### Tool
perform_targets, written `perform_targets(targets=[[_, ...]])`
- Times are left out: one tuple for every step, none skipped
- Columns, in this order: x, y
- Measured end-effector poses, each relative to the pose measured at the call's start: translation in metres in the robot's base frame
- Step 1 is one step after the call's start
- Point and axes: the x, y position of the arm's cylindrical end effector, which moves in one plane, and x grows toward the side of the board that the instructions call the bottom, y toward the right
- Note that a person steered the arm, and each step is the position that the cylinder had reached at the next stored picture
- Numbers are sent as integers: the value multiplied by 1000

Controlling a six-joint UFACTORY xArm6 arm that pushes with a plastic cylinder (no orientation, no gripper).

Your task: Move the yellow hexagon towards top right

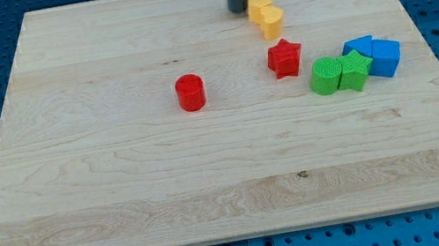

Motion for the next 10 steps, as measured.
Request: perform_targets(targets=[[8, 13], [16, 24], [30, 60], [46, 66], [66, 100], [66, 134], [66, 146], [67, 196], [67, 180], [65, 143]])
